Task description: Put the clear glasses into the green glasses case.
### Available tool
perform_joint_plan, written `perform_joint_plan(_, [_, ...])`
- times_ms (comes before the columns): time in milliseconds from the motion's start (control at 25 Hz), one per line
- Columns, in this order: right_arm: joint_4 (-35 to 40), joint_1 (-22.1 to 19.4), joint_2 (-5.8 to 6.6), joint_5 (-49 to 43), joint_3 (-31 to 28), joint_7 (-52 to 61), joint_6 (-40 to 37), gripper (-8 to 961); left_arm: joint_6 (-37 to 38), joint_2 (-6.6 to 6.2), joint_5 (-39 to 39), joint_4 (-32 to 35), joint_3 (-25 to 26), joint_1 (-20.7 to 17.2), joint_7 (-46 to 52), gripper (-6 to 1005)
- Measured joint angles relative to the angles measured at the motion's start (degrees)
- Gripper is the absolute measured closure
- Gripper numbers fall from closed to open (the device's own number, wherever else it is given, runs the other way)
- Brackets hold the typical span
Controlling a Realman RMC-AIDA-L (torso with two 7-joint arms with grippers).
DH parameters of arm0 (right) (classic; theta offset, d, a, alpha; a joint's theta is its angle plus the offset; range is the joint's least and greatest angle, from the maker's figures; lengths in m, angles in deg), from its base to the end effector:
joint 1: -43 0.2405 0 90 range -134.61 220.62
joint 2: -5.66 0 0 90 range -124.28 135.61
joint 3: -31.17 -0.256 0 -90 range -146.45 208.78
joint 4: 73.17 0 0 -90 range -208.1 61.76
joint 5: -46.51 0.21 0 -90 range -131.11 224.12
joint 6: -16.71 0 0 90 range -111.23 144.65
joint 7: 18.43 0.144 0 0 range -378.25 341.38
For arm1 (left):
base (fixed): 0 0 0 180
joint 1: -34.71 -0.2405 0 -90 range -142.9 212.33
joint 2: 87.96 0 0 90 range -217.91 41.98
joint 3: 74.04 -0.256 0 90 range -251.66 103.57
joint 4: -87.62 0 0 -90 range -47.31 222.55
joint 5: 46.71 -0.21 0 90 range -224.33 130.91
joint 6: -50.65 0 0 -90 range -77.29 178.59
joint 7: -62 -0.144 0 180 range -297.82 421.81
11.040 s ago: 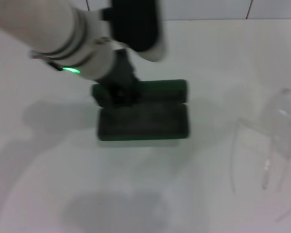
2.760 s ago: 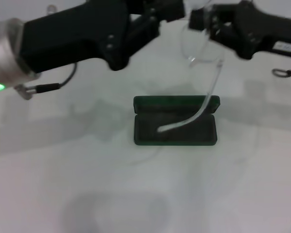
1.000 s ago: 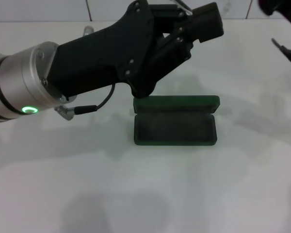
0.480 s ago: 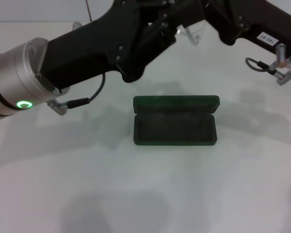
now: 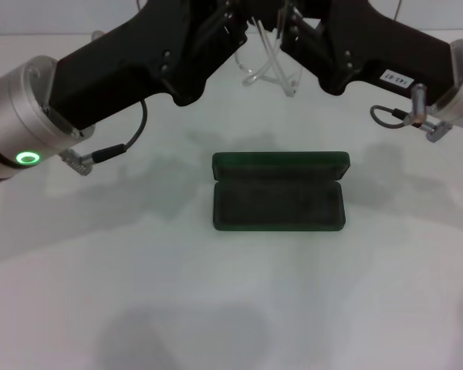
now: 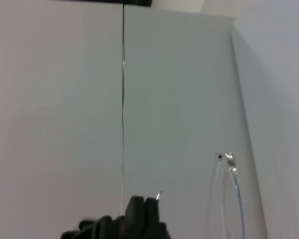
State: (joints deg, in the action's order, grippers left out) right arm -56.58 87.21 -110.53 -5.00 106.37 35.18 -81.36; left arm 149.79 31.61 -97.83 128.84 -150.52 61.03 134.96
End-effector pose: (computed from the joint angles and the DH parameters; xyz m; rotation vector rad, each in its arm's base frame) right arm 0.1287 0.3528 -0.0065 -2.5032 -0.0023 1.6010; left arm -0.1420 0.3057 0.0189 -2.4859 -0.1858 -1.7940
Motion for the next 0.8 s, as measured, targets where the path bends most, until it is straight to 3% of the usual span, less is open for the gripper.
perform_joint_plan(440, [1.84,-2.68,0.00,3.69,0.79,-0.52,0.43,839,-0.34,-0.16,-0.28,-0.60,0.11,0.00,-0.02,958])
perform_joint_plan(800, [1.99,-2.54,0.00,3.70,1.31,-0.53,0.75,839,-0.37,-0.22,-0.30,-0.62,0.11,0.04,-0.02,958])
